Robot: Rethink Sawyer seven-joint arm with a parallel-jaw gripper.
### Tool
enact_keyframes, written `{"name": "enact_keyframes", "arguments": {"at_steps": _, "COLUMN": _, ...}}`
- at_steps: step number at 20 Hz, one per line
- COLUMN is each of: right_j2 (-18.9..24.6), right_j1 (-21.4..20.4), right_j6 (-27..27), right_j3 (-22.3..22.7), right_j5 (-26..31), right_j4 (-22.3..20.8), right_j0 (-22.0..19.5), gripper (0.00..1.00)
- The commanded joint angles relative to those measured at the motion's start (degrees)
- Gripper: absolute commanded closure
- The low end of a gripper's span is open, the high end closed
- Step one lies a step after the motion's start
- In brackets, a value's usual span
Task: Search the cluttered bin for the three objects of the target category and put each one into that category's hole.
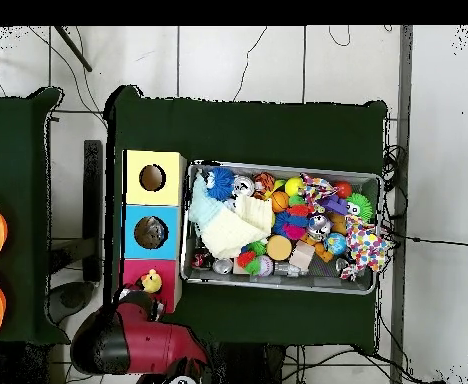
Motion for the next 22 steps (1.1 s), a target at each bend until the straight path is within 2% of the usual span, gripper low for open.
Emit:
{"name": "enact_keyframes", "arguments": {"at_steps": 1, "right_j2": 1.43, "right_j1": -3.34, "right_j6": 8.93, "right_j3": 0.40, "right_j5": 3.31, "right_j4": -0.05, "right_j0": -0.02, "gripper": 0.00}}
{"name": "enact_keyframes", "arguments": {"at_steps": 11, "right_j2": -2.28, "right_j1": -7.23, "right_j6": 8.87, "right_j3": -1.45, "right_j5": 11.52, "right_j4": 1.07, "right_j0": 3.27, "gripper": 0.00}}
{"name": "enact_keyframes", "arguments": {"at_steps": 19, "right_j2": -5.15, "right_j1": -9.27, "right_j6": 8.62, "right_j3": -2.06, "right_j5": 14.76, "right_j4": 0.51, "right_j0": 5.27, "gripper": 0.00}}
{"name": "enact_keyframes", "arguments": {"at_steps": 22, "right_j2": -4.92, "right_j1": -9.06, "right_j6": 8.44, "right_j3": -2.24, "right_j5": 14.55, "right_j4": 0.55, "right_j0": 5.01, "gripper": 0.00}}
